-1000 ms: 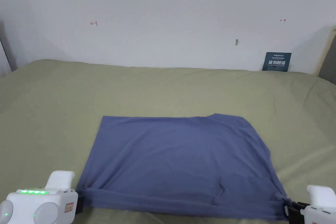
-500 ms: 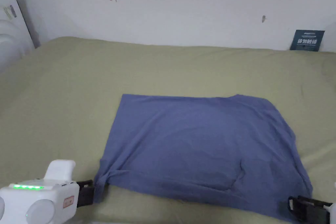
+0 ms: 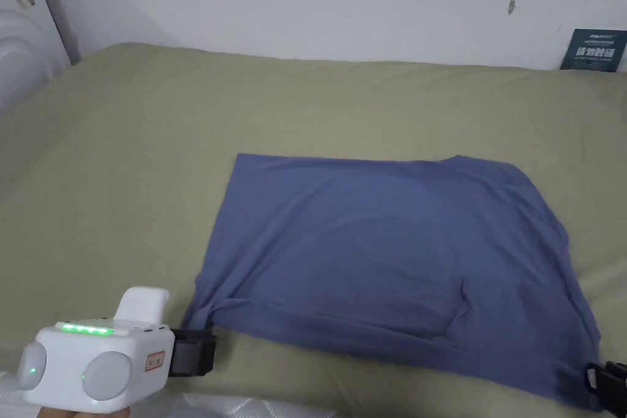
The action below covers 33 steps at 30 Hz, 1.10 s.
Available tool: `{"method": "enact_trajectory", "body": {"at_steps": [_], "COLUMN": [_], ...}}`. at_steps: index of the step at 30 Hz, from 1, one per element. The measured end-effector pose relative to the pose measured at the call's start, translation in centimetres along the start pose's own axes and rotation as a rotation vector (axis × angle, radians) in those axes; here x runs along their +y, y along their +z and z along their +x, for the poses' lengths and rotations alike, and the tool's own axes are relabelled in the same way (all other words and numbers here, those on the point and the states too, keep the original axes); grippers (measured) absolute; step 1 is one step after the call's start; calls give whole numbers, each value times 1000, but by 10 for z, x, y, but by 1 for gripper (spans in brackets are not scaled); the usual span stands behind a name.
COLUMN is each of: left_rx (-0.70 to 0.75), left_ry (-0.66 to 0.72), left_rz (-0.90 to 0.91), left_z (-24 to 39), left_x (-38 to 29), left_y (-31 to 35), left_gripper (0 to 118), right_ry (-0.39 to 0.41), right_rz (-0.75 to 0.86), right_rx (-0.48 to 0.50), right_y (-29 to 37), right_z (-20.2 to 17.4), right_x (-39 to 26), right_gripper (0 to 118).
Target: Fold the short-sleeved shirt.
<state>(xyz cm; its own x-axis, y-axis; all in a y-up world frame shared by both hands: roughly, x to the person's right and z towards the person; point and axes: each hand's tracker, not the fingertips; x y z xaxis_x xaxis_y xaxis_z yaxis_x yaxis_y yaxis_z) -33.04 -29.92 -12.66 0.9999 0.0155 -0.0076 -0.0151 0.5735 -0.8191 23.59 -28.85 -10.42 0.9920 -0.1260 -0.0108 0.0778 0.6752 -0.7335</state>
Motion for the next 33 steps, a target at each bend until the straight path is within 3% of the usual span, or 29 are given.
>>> {"method": "enact_trajectory", "body": {"at_steps": [4, 6, 8, 9, 11, 12, 13, 16, 17, 20, 21, 22, 23, 24, 33], "left_rx": [20, 50, 48, 31, 25, 21, 20, 23, 25, 31, 32, 33, 34, 34, 14], "left_ry": [-19, -44, -41, -25, -10, -3, -3, -3, -4, -7, -7, -8, -10, -9, -15], "left_rz": [-16, -17, -19, -22, -25, -20, -22, -19, -19, -21, -20, -21, -21, -20, -1], "left_z": [0, 7, 3, 14, 12, 12, 18, 22, 25, 30, 30, 31, 32, 32, 20], "left_x": [11, 13, 15, 15, 17, 17, 17, 18, 18, 19, 19, 19, 19, 18, 26], "left_y": [-27, -31, -32, -21, -15, -13, -9, -3, -3, 0, 0, 1, 3, 5, 16], "left_gripper": [110, 71, 18, 7, 7, 6, 6, 6, 6, 6, 6, 6, 6, 6, 6], "right_ry": [4, -5, -10, -12, -17, -23, -27, 8, 28, 43, 50, 57, 58, 44, 3], "right_rz": [-17, -26, -31, -28, -25, -25, -35, -52, -69, -107, -111, -113, -110, -131, -25], "right_rx": [-8, -8, -12, -14, -2, 13, 31, 52, 38, 32, 29, 15, 15, 60, 66], "right_y": [-7, -8, -11, -10, -11, -10, -12, -20, -24, -36, -38, -39, -38, -36, -6], "right_z": [7, 11, 14, 16, 20, 22, 23, 19, 18, 17, 20, 22, 24, 30, 37], "right_x": [1, 1, 2, 1, 1, 1, 1, -1, -1, -4, -5, -6, -8, -6, 19], "right_gripper": [2, 3, 3, 3, 9, 31, 68, 109, 118, 112, 102, 79, 24, 6, 5]}}
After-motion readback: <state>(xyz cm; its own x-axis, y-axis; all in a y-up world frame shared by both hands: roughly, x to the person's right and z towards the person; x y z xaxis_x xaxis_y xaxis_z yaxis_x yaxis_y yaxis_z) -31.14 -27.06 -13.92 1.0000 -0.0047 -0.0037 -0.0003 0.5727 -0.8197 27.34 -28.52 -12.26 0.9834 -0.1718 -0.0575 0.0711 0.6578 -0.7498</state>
